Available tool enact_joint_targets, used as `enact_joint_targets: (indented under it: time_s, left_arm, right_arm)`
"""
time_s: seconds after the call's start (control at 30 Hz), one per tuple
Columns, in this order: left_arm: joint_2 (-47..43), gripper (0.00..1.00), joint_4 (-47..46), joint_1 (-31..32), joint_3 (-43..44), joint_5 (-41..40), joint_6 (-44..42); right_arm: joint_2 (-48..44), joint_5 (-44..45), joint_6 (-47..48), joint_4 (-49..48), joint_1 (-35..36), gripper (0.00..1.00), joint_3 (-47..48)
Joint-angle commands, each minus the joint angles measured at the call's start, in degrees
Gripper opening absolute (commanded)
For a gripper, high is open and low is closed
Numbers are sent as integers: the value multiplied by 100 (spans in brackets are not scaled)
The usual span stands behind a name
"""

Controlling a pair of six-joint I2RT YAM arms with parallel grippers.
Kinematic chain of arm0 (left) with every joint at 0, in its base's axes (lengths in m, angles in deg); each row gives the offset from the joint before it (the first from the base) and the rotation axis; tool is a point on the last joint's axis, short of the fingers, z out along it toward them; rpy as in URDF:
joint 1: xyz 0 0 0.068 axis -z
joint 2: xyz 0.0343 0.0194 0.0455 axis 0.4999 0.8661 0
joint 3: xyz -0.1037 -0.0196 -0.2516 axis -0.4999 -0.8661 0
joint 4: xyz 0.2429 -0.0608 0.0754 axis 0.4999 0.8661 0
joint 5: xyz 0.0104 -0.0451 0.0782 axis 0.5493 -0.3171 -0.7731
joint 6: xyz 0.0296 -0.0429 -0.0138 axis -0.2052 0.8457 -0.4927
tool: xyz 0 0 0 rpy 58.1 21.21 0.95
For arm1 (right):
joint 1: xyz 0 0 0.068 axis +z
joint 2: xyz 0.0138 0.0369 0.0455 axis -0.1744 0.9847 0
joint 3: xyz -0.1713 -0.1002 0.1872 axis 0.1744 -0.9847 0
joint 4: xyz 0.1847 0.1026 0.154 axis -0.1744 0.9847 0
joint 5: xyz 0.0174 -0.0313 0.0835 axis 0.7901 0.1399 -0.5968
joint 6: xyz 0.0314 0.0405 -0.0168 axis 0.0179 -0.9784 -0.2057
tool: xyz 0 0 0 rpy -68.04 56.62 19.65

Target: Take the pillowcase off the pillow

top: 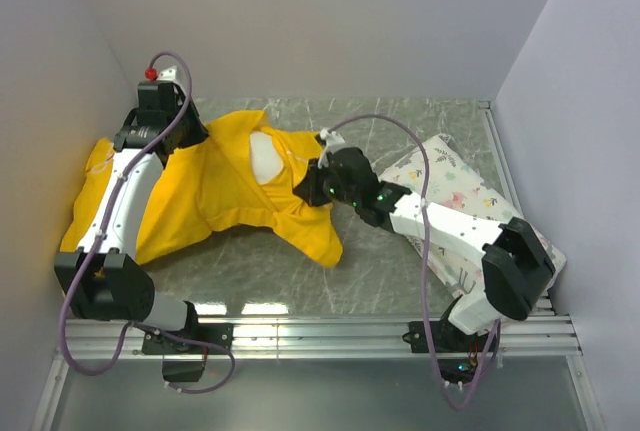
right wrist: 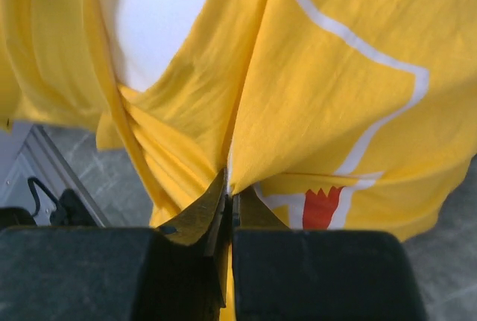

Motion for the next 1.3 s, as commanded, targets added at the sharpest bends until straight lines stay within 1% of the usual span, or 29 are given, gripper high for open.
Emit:
enact_joint_targets:
  time_s: [0.0, 0.03, 0.07, 0.1, 0.13, 0.2, 0.23, 0.27, 0.3, 0.33, 0.37, 0.4, 0.43, 0.47, 0.5, 0.53, 0.57, 0.6, 0.67, 0.73, 0.83, 0.87, 0.93, 0.97, 1.07, 1.1, 1.17, 1.2, 1.27]
  left_arm:
    - [-532, 0, -615, -69, -374, 155, 107]
    - [-699, 1, -677, -25, -586, 191, 116]
    - [-1057, 0, -686, 19, -780, 192, 134]
    - [-1235, 8, -721, 72, -1112, 174, 134]
    - [-1602, 14, -739, 220, -1264, 122, 134]
    - [-1912, 25, -591, 396, -1458, 8, 143]
    - [-2052, 39, -555, 632, -1485, -97, 125]
    - [-2280, 46, -467, 765, -1485, -203, 134]
    - [-2369, 57, -318, 906, -1450, -273, 151]
    - [-2544, 61, -282, 1238, -1450, -527, 186]
    - [-2616, 64, -299, 1415, -1458, -642, 326]
    - [-2660, 70, -317, 1608, -1528, -748, 414]
    - [-2686, 72, -378, 1958, -1564, -845, 485]
    - [-2634, 73, -413, 2118, -1608, -1063, 625]
    - [-2582, 74, -448, 2285, -1704, -1248, 669]
    - [-2433, 75, -527, 2574, -1757, -1406, 722]
    - [-2345, 75, -554, 2690, -1836, -1643, 827]
    - [-2257, 75, -572, 2804, -1880, -1767, 889]
    - [-2081, 76, -807, 3121, -2029, -2066, 1073]
    - [-1975, 77, -984, 3218, -2336, -2243, 1214]
    - [-1931, 76, -1213, 3254, -2688, -2304, 1443]
    - [-1948, 76, -1257, 3280, -2854, -2322, 1530]
    - [-2079, 74, -1354, 3289, -3013, -2366, 1619]
    - [-2132, 72, -1380, 3298, -3162, -2375, 1689]
    - [-2308, 61, -1495, 3298, -3365, -2322, 1777]
    - [-2343, 53, -1512, 3306, -3461, -2305, 1786]
    - [-2370, 46, -1556, 3298, -3567, -2269, 1847]
    - [-2361, 37, -1591, 3298, -3603, -2261, 1856]
    - [-2379, 26, -1661, 3306, -3699, -2243, 1900]
  right_arm:
    - [-372, 63, -224, -44, 32, 0, -928]
    - [-416, 90, -250, -54, 41, 0, -1043]
    - [-442, 99, -276, -54, 49, 0, -1131]
    - [-442, 108, -277, -46, 67, 0, -1237]
    - [-442, 108, -294, -54, 102, 0, -1281]
    - [-512, 178, -312, -19, 172, 0, -1334]
    - [-539, 222, -303, 15, 216, 0, -1360]
    - [-617, 309, -320, 25, 260, 0, -1378]
    - [-653, 345, -338, 25, 278, 2, -1431]
    - [-680, 371, -347, 33, 287, 3, -1457]
    - [-732, 424, -373, 33, 296, 6, -1484]
    - [-759, 459, -399, 51, 278, 8, -1493]
    - [-776, 512, -417, 77, 295, 11, -1493]
    - [-846, 564, -461, 77, 304, 14, -1484]
    - [-864, 747, -496, 77, 304, 15, -1475]
    - [-943, 828, -531, 190, 304, 16, -1466]
    - [-978, 889, -584, 218, 304, 23, -1449]
    - [-1031, 1090, -610, 244, 304, 28, -1440]
    - [-1197, 1328, -681, 393, 304, 33, -1414]
    - [-1329, 1618, -725, 490, 304, 36, -1370]
    - [-1365, 1742, -742, 613, 313, 47, -1142]
    - [-1331, 1743, -734, 648, 313, 53, -967]
    - [-1199, 1777, -725, 780, 357, 60, -747]
    - [-1137, 1847, -699, 833, 436, 65, -511]
    - [-830, 2031, -637, 1026, 681, 73, -80]
    - [-733, 2093, -628, 1070, 752, 75, 27]
    - [-443, 2208, -593, 1290, 901, 79, 325]
    - [-347, 2374, -593, 1351, 1033, 80, 396]
    - [-109, 2489, -602, 1474, 1086, 82, 493]
